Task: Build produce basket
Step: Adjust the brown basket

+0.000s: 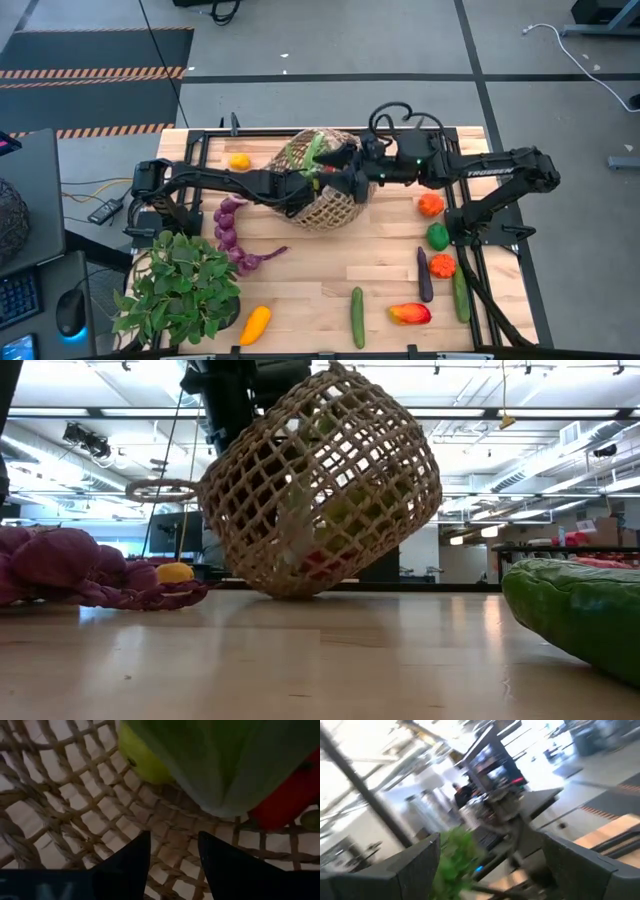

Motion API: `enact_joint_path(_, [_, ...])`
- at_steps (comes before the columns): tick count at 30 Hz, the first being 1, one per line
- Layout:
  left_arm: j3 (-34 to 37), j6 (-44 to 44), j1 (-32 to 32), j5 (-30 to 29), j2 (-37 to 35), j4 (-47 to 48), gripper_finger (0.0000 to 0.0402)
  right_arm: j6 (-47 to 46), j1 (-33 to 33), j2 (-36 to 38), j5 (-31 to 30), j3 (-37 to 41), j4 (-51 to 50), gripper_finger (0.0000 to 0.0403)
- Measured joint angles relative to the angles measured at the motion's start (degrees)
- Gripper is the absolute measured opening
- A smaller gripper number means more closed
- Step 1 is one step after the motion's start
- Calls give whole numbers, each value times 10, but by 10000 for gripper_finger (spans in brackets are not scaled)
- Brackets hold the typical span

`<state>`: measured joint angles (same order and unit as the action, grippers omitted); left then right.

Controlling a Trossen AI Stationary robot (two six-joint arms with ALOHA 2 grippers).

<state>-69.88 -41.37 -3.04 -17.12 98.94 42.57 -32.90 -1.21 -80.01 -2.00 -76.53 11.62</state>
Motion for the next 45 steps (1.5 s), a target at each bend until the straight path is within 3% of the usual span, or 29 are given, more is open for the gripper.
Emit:
enact_joint_path(4, [-20, 17, 0, 5, 0, 5, 172, -7, 14, 0, -24, 0, 11, 349])
enact_joint_path(8, [-46, 33, 0, 8, 0, 7, 172, -82, 32, 0, -37, 0, 45, 349])
enact_joint_path(17, [-59, 43, -3, 12, 0, 13, 172, -275, 58, 1, 51, 0, 92, 349])
enact_joint_path(27, [-59, 45, -16, 10, 1, 26, 172, -310, 74, 0, 105, 0, 157, 348])
enact_joint_path(31, [-59, 46, -15, 11, 1, 28, 172, -272, 81, 2, 152, -1, 83, 348])
enact_joint_path(36, [-59, 48, -14, 31, 1, 37, 172, -226, 80, 0, 159, -1, 15, 348])
enact_joint_path(39, [-59, 58, -14, 34, 1, 43, 172, -262, 81, 0, 160, -1, 46, 348])
enact_joint_path(45, [-59, 63, -25, 38, 0, 46, 172, -376, 97, 0, 226, 0, 100, 348])
